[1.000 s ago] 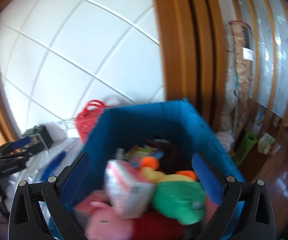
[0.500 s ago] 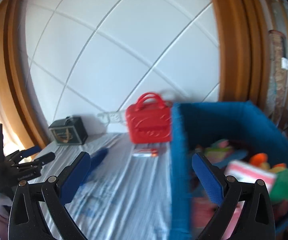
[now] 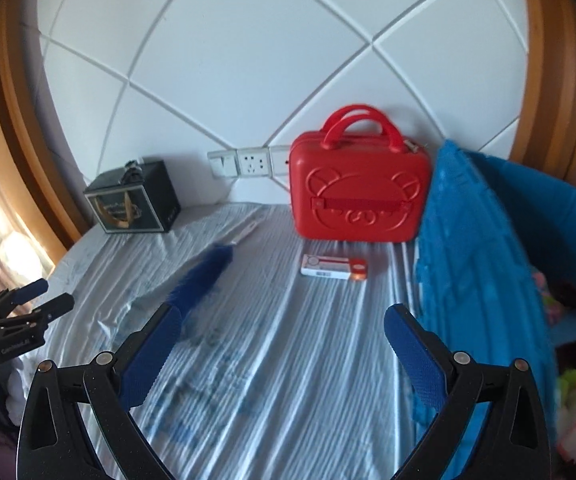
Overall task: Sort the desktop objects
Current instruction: 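Move both grippers back over the bed toward the duster and ointment box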
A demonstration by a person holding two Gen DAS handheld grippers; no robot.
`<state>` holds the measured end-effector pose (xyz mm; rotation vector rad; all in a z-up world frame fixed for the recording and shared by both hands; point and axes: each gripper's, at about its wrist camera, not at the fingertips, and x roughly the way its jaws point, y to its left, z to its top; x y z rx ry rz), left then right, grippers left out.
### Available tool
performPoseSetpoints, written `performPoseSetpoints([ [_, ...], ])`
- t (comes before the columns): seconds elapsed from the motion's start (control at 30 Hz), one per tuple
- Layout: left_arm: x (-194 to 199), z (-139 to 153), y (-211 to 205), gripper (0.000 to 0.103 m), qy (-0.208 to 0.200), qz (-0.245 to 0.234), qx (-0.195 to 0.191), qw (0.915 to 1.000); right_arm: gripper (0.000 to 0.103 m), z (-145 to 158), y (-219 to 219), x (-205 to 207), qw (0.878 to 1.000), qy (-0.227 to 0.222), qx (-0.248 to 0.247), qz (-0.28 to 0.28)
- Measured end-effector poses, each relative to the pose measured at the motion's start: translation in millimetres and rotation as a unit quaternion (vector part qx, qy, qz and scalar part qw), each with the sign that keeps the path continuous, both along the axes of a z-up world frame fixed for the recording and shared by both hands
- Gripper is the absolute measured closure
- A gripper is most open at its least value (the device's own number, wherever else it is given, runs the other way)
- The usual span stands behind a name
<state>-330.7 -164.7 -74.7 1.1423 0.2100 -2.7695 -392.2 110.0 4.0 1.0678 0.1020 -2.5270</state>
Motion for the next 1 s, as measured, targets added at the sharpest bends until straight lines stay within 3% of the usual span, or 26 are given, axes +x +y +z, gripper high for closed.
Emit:
performPoseSetpoints([
  [0.27,-99,-106,-29,0.023,-0.065,0.018,0.019,0.9976,0.0,-120,-3,-119,0.996,-0.062,0.058,-0.014],
  [0.43,-151,-172,-40,0.023,-0.109,0.02,0.008,0.9938,0.0,-205,16,-187,0.989,-0.129,-0.026,-0.069],
  [0.5,-169,-191,-46,0.023,-0.117,0.018,0.004,0.9929,0.0,-225,16,-210,0.988,-0.133,-0.015,-0.079],
  [0.8,-234,-235,-48,0.023,-0.13,0.012,0.011,0.9913,0.0,-279,13,-284,0.989,-0.135,0.009,-0.066],
  [0.9,-244,-247,-46,0.023,-0.158,0.017,0.025,0.9869,0.0,-287,7,-284,0.987,-0.154,-0.006,-0.043],
  [1.0,-233,-246,-35,0.035,-0.155,0.025,0.015,0.9875,0.0,-287,-15,-259,0.987,-0.163,-0.004,0.006],
])
